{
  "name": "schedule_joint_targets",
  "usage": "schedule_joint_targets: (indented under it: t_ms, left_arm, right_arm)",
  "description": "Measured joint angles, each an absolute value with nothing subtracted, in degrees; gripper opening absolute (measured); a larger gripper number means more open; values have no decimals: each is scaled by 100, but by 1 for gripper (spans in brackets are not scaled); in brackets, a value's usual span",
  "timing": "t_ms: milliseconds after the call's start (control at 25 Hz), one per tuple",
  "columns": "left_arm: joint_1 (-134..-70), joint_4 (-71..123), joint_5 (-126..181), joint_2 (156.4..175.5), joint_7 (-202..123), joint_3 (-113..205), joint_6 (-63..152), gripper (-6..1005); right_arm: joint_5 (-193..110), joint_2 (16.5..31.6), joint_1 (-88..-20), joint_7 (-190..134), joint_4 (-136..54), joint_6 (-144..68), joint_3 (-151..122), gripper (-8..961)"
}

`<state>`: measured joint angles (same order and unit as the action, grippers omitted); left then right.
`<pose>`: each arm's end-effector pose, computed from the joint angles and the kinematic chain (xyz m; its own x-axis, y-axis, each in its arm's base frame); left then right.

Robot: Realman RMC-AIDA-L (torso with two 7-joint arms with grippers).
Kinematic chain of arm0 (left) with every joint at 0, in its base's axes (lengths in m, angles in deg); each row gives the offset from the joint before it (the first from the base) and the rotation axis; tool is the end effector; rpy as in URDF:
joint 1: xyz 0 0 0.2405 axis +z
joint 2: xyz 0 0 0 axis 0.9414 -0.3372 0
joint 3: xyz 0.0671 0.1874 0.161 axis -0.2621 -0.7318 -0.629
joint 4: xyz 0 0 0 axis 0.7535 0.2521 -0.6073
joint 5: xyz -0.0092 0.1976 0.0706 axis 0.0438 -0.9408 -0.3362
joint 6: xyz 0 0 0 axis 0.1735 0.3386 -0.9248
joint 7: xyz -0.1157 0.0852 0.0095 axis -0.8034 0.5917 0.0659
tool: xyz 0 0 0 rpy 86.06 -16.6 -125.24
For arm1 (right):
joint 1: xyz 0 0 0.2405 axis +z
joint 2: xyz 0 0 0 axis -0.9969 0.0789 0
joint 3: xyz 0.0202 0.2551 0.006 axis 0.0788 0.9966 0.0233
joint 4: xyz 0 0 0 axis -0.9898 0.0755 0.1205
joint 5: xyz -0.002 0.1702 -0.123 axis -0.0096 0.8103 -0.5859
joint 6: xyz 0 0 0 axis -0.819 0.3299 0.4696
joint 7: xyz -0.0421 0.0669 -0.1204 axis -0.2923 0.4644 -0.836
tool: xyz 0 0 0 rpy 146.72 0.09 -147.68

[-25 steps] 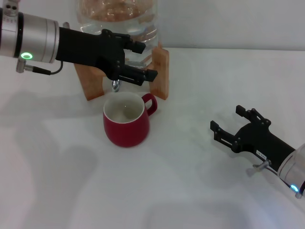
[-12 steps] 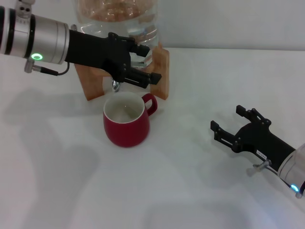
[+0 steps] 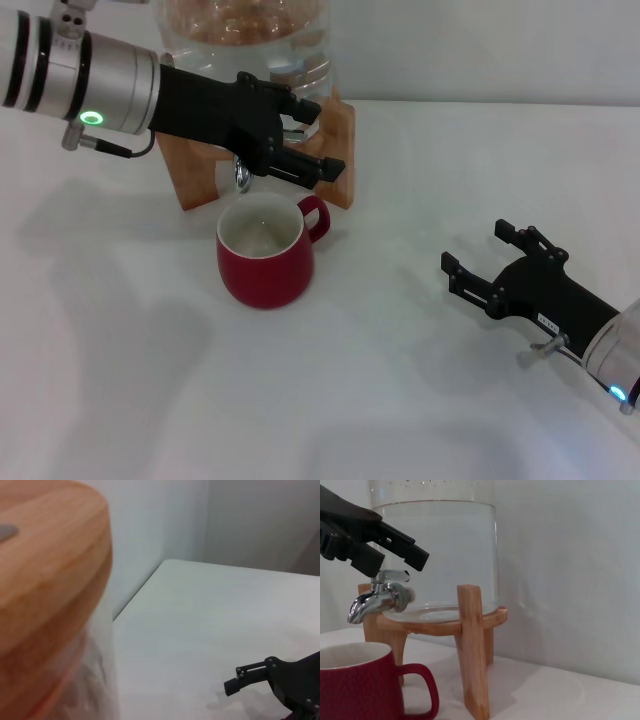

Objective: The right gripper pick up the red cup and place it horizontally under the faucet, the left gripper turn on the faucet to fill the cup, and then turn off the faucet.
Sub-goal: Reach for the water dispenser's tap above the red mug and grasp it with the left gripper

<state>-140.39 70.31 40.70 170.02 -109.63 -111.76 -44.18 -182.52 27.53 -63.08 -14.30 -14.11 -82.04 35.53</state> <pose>-0.1558 0.4190 0.0246 0.9627 0.1420 0.2304 0.1893 -0.9616 -0.1985 0.2854 0.3111 -0.0879 0.7610 -0.1451 -0.6323 -0.5851 -0.5743 -0.5725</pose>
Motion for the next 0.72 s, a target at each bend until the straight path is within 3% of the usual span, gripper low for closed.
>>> schedule_joint_targets:
  t_ms: [720]
  left_arm:
    - [-14151,7061,3828,16991,-11112,-11176,-4413,875]
  right_arm:
    - [-18251,2753,-6325,-1430,-1412,-8204,3553,875]
